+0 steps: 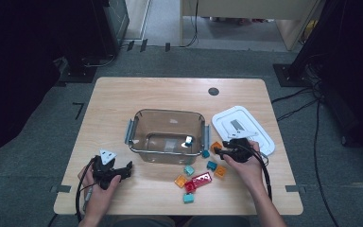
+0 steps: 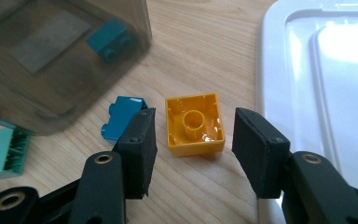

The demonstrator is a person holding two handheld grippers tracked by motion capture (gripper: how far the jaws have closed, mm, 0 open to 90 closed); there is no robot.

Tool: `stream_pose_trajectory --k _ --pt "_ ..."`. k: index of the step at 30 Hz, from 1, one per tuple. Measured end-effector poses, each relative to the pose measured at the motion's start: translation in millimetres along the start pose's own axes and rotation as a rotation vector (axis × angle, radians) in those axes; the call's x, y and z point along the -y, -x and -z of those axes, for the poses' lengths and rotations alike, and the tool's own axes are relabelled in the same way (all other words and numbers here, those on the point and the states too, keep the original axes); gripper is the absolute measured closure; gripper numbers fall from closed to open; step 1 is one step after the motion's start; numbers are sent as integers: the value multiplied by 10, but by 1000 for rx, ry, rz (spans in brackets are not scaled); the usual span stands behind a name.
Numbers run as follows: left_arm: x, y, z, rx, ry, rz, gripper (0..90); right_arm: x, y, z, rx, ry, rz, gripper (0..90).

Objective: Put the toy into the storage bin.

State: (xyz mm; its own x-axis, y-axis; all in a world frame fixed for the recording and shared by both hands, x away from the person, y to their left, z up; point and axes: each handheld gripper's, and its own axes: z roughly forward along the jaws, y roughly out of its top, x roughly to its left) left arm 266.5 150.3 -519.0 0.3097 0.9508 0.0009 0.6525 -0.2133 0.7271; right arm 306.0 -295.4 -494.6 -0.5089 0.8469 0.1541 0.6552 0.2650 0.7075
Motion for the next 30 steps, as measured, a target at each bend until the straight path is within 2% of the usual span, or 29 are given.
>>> stream_pose_trajectory --k 4,10,16,23,30 --pt "-1 0 -1 0 0 -1 105 24 -29 -63 34 -10 7 508" --pt "-1 0 -1 1 0 0 105 47 -55 -133 59 -31 20 517" --pt "-1 1 -1 1 0 0 105 56 -82 -150 82 -36 42 595" --pt "-1 1 -1 1 0 0 105 50 -98 -119 75 -32 52 600" --pt "-2 1 -2 0 0 0 105 35 -93 -54 55 -16 40 601"
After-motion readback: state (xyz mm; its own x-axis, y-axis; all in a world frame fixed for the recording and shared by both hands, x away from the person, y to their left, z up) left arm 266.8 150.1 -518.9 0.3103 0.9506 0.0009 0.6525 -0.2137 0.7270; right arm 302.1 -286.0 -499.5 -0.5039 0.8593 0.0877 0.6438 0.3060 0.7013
